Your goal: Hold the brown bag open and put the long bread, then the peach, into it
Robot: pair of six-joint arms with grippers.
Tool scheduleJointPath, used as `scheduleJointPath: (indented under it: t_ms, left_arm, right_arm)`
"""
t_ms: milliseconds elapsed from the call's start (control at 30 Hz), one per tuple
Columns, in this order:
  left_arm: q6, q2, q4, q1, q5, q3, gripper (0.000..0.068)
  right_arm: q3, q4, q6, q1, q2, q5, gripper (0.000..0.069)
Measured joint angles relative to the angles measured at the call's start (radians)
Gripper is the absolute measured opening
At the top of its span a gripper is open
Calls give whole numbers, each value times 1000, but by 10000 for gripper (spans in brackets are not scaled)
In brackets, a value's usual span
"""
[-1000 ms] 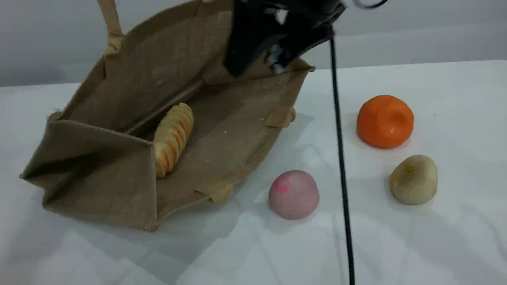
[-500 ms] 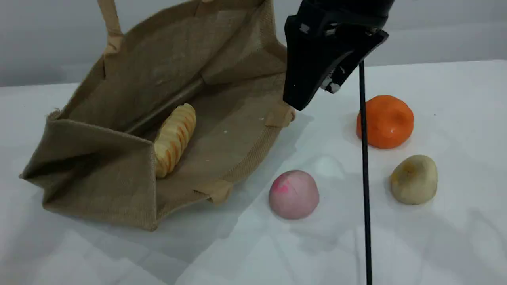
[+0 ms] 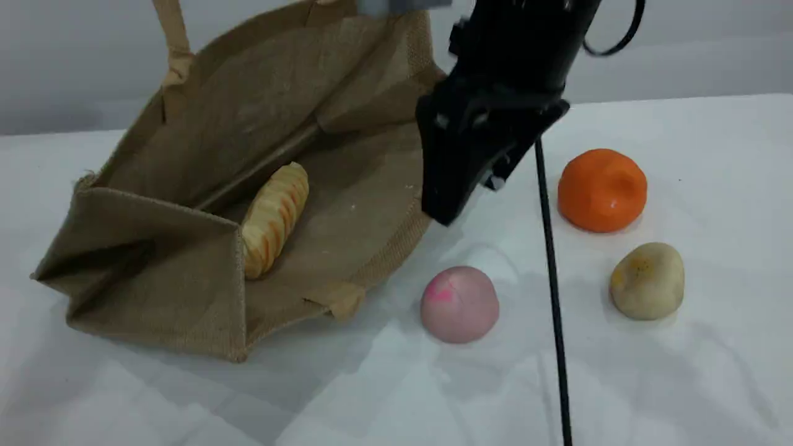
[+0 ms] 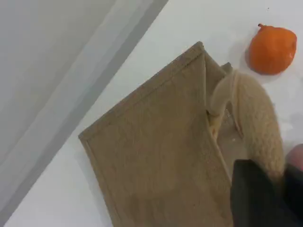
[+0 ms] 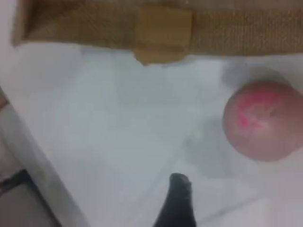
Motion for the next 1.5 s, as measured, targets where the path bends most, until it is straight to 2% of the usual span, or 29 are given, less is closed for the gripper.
scheduleJointPath:
  t_ms: [467,800,867,1000,1067,1167,1267,1500]
  left_arm:
    - [0,0,0,0,0,0,92]
    - [-1,0,0,0,0,0,92]
    - [-1,0,0,0,0,0,92]
    - [-1,0,0,0,0,0,92]
    - [-1,0,0,0,0,0,92]
    - [-1,0,0,0,0,0,92]
    - [-1,0,0,0,0,0,92]
    - [-1,0,0,0,0,0,92]
  right_arm:
    - [0,-28,1,23,146,-158,549]
    - [0,-41,1,23,236,-216,548]
    - [0,-40,1,23,247,-236,531]
    - [0,-38,20,23,249,-249,428]
    - [0,-39,22,23,249,-250,340]
    - [0,-41,22,23,249,-246,168]
    - [0,-71,42,23,249,-236,43]
    - [0,-229,161,21,204,-180,18]
